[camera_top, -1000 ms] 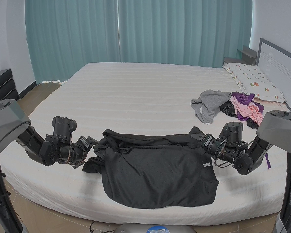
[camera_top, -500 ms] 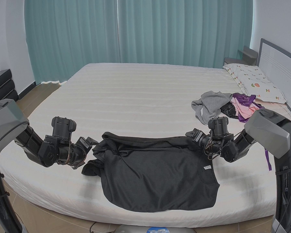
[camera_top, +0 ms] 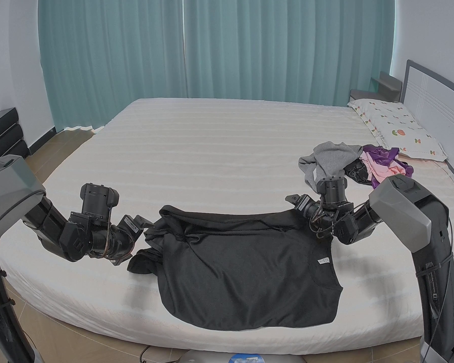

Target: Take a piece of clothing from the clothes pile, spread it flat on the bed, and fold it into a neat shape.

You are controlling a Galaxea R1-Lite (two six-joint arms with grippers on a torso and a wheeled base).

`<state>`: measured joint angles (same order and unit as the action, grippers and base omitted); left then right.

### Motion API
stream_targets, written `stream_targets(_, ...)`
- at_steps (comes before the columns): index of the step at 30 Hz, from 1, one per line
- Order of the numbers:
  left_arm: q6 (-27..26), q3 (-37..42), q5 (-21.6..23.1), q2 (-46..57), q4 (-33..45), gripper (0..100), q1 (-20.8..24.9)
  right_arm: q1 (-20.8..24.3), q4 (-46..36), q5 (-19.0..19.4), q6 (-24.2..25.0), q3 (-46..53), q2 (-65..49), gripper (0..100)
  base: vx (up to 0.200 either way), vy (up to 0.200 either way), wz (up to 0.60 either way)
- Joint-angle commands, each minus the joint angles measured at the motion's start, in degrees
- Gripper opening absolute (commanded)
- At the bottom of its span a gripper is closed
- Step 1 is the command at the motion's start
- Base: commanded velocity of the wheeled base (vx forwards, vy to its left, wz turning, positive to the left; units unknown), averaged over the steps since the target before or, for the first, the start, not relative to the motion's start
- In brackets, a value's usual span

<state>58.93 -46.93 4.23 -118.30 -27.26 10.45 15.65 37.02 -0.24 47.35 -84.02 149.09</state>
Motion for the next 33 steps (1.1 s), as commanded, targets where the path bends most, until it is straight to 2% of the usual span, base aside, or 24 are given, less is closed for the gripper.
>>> stream_targets(1, 0.05, 0.09, -0.01, -0.35, -0.87, 100, 0.01, -0.97, 4.81, -0.11, 1.34, -10.46, 5.6, 100, 0.0, 0.0, 0.0)
stream_targets(3, 0.05, 0.09, -0.1, -0.44, -1.39, 100, 0.01, -1.24, 5.78, -0.46, 1.43, -13.37, 6.74, 100, 0.0, 0.0, 0.0)
stream_targets(4, 0.05, 0.26, -0.19, -0.53, -2.1, 100, 0.01, -2.03, 7.27, -2.39, 1.43, -19.17, 8.67, 100, 0.0, 0.0, 0.0)
stream_targets(6, 0.05, 0.35, -0.19, -0.62, -2.36, 100, 0.01, -2.29, 7.27, -3.54, 1.34, -21.54, 9.38, 100, 0.0, 0.0, 0.0)
stream_targets(7, 0.66, 0.35, -0.28, -0.88, -3.24, 100, 0.01, -2.56, 6.83, -5.47, 1.17, -23.91, 10.43, 100, 0.0, 0.0, 0.0)
stream_targets(13, 1.28, -0.53, -0.54, -1.94, -6.49, 100, 0.01, -3.17, 6.92, -6.08, 0.82, -18.29, 8.15, 100, 0.0, 0.0, 0.0)
stream_targets(22, 0.75, -7.65, -2.3, -2.46, -5.79, 100, 1.42, -4.67, 11.67, -0.72, 0.82, 6.59, -6.44, 100, 0.0, 0.0, 0.0)
stream_targets(23, 0.57, -9.84, -2.3, -3.17, -5.0, 100, 1.68, -4.75, 13.69, 0.51, 0.9, 11.86, -9.17, 100, 0.0, 0.0, 0.0)
stream_targets(27, -0.04, -15.2, -2.38, -5.72, -2.36, 100, 2.65, -5.46, 19.05, 1.74, 0.9, 23.02, -14.18, 100, 0.0, 0.0, 0.0)
stream_targets(33, -1.62, -21.53, -2.38, -10.73, 1.68, 100, 3.97, -6.25, 24.5, 3.14, 0.99, 33.3, -17.78, 100, 0.0, 0.0, 0.0)
